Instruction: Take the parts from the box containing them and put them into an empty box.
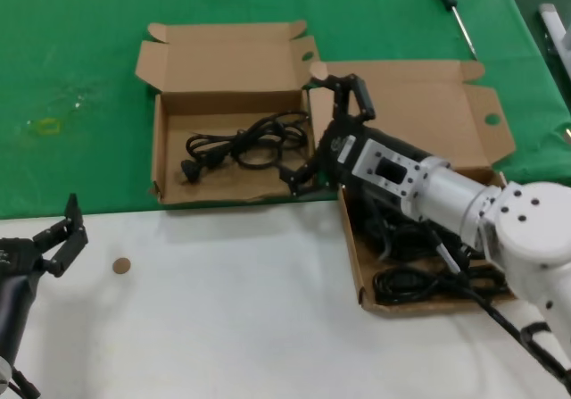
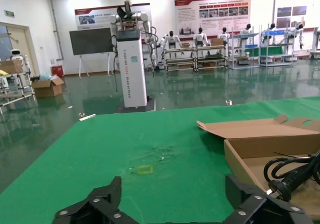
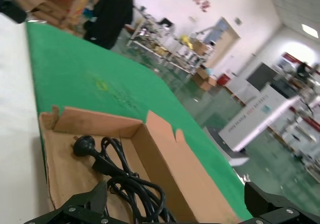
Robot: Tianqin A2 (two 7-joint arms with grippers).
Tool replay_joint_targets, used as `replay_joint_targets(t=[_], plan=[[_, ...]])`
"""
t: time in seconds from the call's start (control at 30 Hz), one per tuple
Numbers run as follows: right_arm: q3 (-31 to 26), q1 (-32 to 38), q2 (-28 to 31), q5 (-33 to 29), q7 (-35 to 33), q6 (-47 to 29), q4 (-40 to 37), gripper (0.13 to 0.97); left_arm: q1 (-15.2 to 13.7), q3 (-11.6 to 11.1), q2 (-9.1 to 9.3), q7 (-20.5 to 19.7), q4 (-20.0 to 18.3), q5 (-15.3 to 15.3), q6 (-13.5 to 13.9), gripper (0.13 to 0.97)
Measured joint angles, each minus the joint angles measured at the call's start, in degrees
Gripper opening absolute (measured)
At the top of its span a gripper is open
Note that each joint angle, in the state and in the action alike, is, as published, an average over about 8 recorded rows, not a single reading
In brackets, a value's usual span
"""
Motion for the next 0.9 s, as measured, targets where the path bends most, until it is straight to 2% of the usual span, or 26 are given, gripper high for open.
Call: replay_joint_targets(t=[0.03, 0.3, 0.6, 0.9], plan=[[0.34, -0.71, -0.01, 0.25, 0.54, 0.56, 0.51, 0.966, 0.0, 0.0, 0.0, 0.0, 0.0, 0.0, 0.0, 0.574], [3.05, -6.3, -0.06, 2.22, 4.78, 5.01, 4.48, 0.966, 0.0, 0.0, 0.0, 0.03, 0.0, -0.01, 0.0, 0.776], [6.15, -12.69, -0.12, 4.47, 9.58, 10.04, 9.03, 0.966, 0.0, 0.0, 0.0, 0.02, 0.0, -0.01, 0.0, 0.905], [9.21, -19.04, -0.18, 6.69, 14.36, 15.04, 13.54, 0.966, 0.0, 0.0, 0.0, 0.01, 0.0, -0.02, 0.0, 0.963]])
